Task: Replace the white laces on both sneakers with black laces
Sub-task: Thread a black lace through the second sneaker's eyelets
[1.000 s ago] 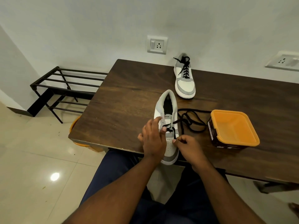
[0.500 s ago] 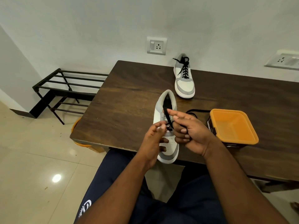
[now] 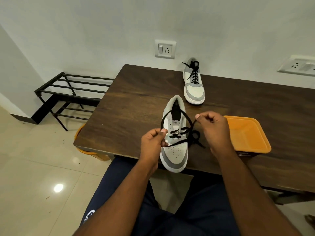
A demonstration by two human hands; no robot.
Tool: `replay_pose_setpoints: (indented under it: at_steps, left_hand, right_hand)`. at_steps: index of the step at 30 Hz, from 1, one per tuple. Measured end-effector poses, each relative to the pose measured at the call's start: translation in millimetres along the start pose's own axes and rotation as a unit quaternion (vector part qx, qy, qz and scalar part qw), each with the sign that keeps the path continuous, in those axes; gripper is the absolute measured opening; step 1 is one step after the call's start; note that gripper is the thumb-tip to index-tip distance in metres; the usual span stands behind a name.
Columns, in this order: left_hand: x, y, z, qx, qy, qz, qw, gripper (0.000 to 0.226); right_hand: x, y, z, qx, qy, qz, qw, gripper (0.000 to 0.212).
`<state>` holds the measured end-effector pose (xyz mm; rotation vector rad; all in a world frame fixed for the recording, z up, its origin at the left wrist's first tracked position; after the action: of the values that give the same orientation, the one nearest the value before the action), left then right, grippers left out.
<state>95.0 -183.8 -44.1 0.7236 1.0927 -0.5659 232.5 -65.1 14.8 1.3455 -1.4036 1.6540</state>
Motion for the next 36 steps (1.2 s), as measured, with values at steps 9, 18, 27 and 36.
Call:
replay_pose_setpoints:
  at_steps: [9,18,27,36]
  left_hand:
    - [-21,-3,0,0.058,0.02,-0.091,0.994,0.016]
    - [-37,-13,1,0.071,0.042,-0.182,0.98,0.011]
    - [-34,-39,-3,0.014,0.012,-0.17,0.985,0.012]
    - [-38,-40,-6,0.037,0.011,-0.159,0.987,0.008]
  right_hand:
    - [-17,26,1,0.161,-0.189,0.15,0.957,0.034]
    - [-27,16,-15,0.133,-0.172,0.148,0.965,0.026]
    - [-25,16,4,0.237,-0.132,0.225,0.936,0.088]
    - [-36,36,7,0.244,0.005,-0.055,0.968,0.044]
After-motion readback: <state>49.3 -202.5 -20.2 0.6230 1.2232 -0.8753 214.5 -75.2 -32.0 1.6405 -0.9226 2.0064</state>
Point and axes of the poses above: each hand's wrist, its own z-axis away from the middle knuckle, its own y-axis out of the palm, x = y × z, the point moved 2 cm from there along -z, towards the middle knuckle, and after that the axes turned 3 degrees about x, right-handed, at the moved point
